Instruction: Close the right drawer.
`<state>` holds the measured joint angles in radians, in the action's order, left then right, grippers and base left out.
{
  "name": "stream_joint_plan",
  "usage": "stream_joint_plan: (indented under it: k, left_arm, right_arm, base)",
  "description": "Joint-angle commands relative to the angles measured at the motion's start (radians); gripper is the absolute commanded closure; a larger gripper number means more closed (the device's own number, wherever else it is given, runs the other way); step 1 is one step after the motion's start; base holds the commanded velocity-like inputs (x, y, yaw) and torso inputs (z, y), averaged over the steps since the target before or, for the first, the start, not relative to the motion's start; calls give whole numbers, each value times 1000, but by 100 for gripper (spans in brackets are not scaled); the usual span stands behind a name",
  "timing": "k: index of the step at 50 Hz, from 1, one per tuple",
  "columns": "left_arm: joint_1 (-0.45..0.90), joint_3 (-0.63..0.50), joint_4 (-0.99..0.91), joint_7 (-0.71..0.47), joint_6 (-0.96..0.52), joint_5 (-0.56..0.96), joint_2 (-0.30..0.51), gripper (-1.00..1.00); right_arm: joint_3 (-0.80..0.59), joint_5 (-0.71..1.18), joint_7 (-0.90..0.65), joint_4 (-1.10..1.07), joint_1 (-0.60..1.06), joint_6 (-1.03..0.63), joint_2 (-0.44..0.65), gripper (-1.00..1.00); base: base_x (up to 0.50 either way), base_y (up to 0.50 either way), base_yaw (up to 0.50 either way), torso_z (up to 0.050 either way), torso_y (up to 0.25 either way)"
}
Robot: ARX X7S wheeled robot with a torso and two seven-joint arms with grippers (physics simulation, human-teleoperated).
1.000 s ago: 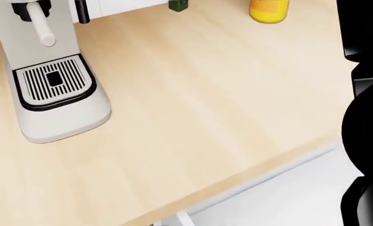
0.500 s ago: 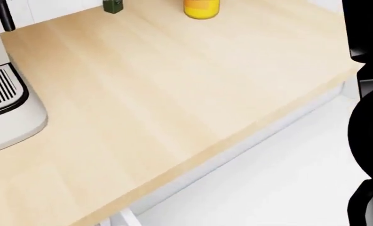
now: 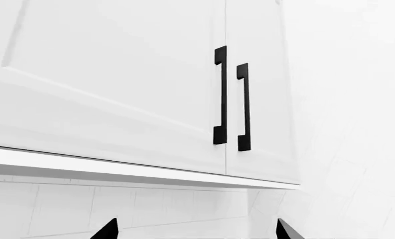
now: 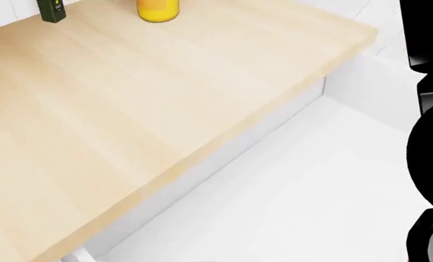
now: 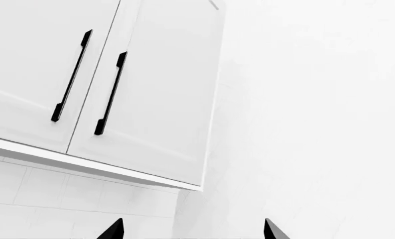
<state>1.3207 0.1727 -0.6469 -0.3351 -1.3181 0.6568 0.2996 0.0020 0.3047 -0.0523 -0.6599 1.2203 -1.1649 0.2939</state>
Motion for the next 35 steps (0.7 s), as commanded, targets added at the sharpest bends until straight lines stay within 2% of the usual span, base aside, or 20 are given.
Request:
stream_joint_plan:
  k: [1,35]
  left_arm:
    - [-10,-3,7,1,16,2,8,-100]
    - [-8,-4,5,-16,17,25,16,-100]
  right_arm:
    - [-8,-1,-5,8,-8,16,0,-100]
    - [-9,13,-14,5,-10,18,6,-100]
  base:
    - [0,0,-500,0,0]
    - [0,0,-500,0,0]
